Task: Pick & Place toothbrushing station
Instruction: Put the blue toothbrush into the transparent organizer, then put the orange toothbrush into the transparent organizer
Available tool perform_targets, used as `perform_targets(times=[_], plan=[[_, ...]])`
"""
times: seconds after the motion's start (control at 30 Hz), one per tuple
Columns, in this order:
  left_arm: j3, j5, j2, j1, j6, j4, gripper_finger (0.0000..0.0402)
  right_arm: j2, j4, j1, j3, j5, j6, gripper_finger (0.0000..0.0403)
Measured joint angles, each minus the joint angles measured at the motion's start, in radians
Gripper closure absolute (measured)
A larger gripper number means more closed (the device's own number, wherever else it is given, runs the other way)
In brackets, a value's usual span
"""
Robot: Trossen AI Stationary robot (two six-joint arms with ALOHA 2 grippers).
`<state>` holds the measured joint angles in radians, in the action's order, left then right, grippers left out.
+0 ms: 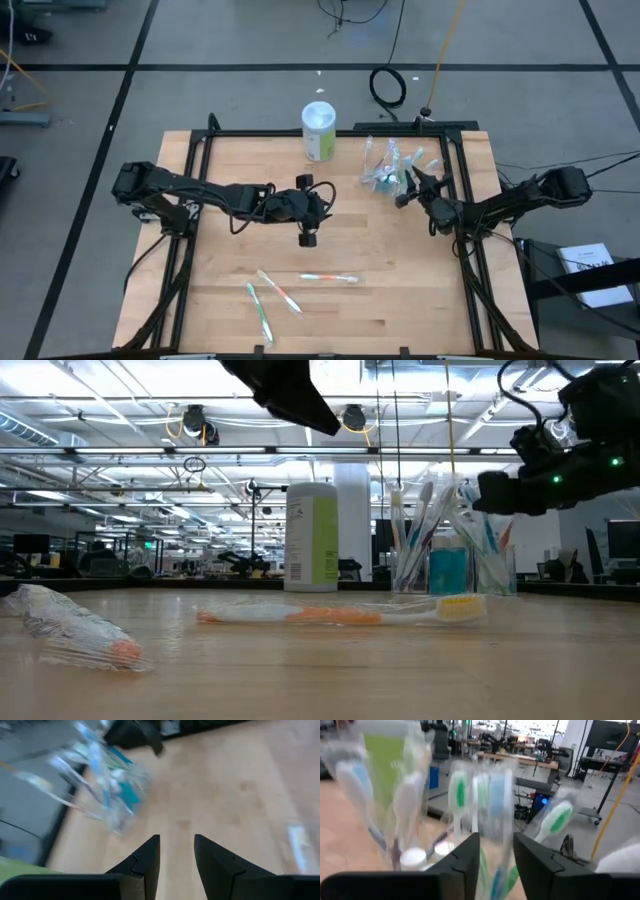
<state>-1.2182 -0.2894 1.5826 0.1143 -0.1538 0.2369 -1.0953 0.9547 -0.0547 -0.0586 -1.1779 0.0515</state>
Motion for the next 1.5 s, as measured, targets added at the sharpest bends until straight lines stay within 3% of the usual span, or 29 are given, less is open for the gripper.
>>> perform_targets(times=[0.33, 0.53, 0.73, 0.93, 1.2, 1.5], plan=[[0.0, 0.217, 0.0, 0.039, 0.116, 0.051, 0.0275, 0.133, 0.246, -0.056, 0.0, -0.004, -0.347, 0.0234], [0.0, 0.213, 0.045, 0.086, 0.282, 0.027, 0.0275, 0.211, 0.306, -0.163, 0.0, 0.019, -0.497, 0.0228], [0.0, 0.242, 0.185, 0.122, 0.287, -0.055, 0.0275, 0.252, 0.306, -0.24, 0.0, 0.162, -0.615, 0.0238], [0.0, 0.268, 0.312, 0.137, 0.296, -0.185, 0.0275, 0.256, 0.307, -0.255, 0.0, 0.161, -0.61, 0.0245], [0.0, 0.41, 0.448, 0.139, 0.348, -0.342, 0.0275, 0.256, 0.321, -0.255, 0.0, 0.16, -0.564, 0.0244], [-0.001, 0.424, 0.523, 0.127, 0.379, -0.367, 0.0275, 0.256, 0.328, -0.255, 0.0, 0.16, -0.561, 0.0247]])
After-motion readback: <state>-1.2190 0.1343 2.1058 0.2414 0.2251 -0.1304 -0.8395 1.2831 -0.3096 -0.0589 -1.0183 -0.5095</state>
